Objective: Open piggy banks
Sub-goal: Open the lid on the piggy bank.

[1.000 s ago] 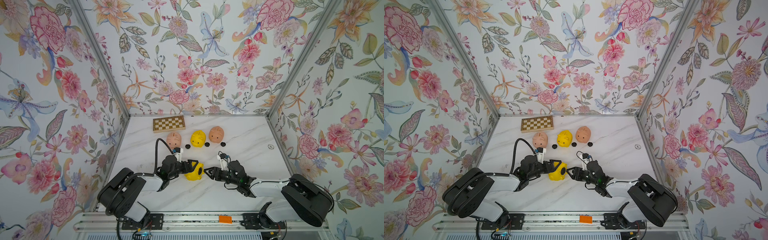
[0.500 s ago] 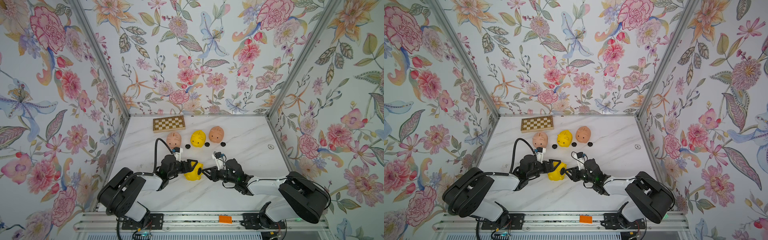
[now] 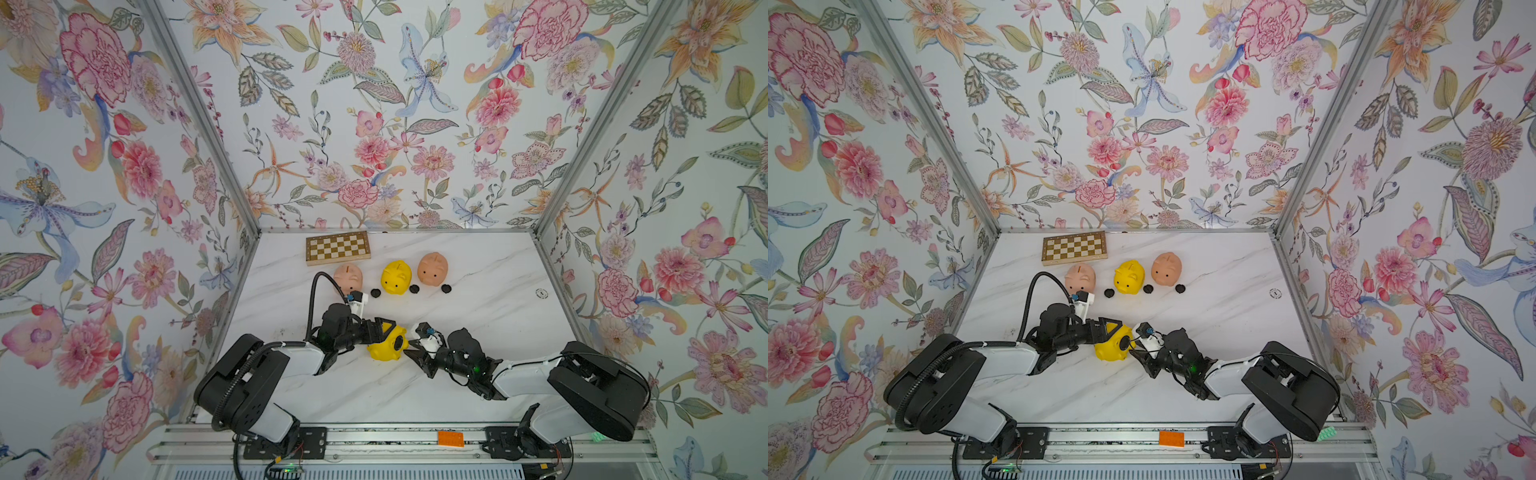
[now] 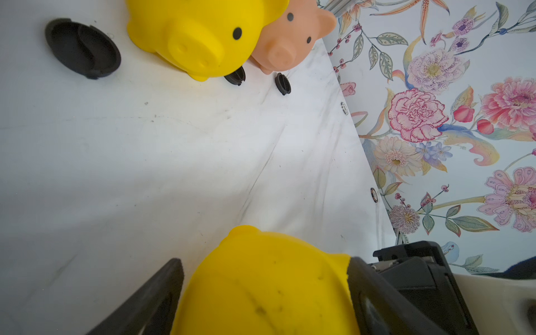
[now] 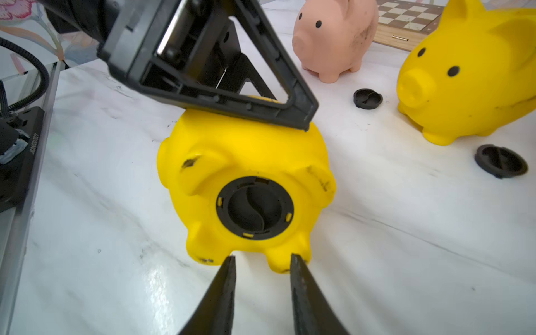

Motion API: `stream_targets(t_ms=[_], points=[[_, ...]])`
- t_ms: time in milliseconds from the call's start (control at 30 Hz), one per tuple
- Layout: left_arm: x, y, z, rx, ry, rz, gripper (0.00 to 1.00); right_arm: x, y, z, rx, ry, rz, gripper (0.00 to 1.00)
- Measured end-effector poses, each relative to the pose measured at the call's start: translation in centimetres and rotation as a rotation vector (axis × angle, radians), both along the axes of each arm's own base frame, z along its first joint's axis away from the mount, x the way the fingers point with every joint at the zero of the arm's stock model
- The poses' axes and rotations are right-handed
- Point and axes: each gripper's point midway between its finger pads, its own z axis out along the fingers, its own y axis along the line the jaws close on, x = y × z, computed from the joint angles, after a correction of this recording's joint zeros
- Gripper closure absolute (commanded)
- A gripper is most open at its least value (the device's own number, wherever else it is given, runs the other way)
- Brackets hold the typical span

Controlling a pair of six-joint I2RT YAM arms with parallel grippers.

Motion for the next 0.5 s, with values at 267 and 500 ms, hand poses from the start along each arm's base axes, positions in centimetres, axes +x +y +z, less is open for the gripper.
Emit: stream_targets(t_ms=[267,500], points=[[0.5,0.2,-0.1,-0.016,-0.002,-0.066,0.10,0.2,0.9,-0.3,-0.075,-0.129,0.070,0.75],[0.1,0.1,-0.2,-0.021,0.001,-0.101,0.10,1.2,2.1,0.5,-0.080,-0.181,0.086,0.77]])
